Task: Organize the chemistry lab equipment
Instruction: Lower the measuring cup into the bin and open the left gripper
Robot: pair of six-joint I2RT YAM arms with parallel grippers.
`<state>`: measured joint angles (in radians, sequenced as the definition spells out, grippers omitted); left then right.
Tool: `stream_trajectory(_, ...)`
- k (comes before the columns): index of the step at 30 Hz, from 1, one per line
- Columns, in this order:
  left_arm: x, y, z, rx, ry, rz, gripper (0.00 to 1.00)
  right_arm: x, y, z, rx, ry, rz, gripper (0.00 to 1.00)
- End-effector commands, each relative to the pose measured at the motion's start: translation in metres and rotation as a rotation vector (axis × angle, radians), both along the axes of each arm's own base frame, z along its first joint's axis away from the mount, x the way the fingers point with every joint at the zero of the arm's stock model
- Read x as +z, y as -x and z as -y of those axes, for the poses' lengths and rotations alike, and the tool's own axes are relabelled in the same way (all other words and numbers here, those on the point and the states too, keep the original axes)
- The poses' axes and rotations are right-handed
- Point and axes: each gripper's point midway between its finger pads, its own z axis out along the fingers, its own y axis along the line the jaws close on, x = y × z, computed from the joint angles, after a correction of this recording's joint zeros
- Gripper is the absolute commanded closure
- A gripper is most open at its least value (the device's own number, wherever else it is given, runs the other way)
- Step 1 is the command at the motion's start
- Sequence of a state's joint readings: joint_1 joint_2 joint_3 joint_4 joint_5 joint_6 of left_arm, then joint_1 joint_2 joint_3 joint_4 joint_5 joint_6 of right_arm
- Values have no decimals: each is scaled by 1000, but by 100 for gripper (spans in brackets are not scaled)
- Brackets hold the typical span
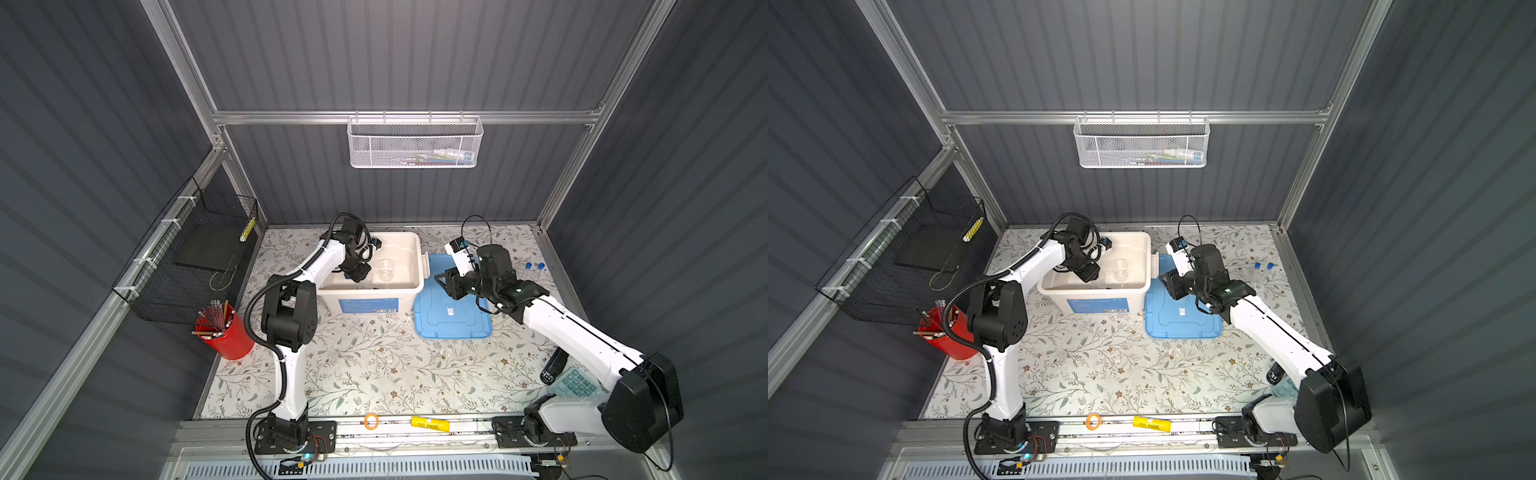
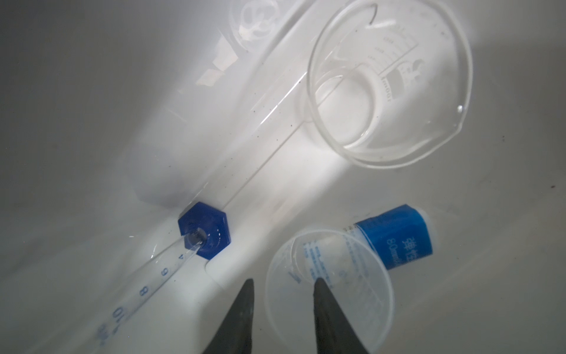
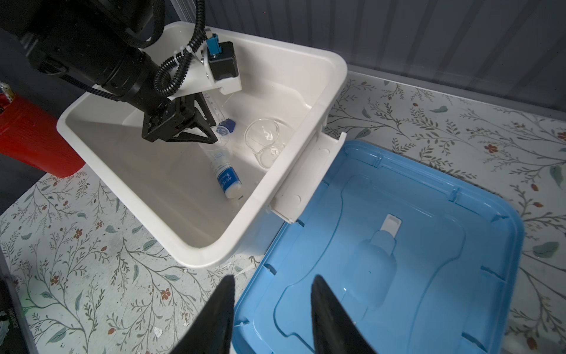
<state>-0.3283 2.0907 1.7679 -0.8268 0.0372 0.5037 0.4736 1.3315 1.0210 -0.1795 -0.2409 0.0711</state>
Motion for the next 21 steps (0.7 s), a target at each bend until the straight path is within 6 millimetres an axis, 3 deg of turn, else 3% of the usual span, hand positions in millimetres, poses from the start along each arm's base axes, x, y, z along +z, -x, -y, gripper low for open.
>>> stream_trajectory(1, 31, 0, 7, -18, 32, 38, 65, 1, 0, 0, 1, -13, 3, 57)
stream_trajectory(7, 53, 1, 4, -23, 31, 81, 61, 2, 0, -1, 6, -17, 2, 57)
stream_trajectory(12, 72, 5, 7, -35, 55, 113, 48, 3, 0, -1, 6, -21, 3, 57)
stream_trajectory(21, 96, 16, 7, -50, 70, 144, 47, 9, 0, 0, 0, -25, 13, 57)
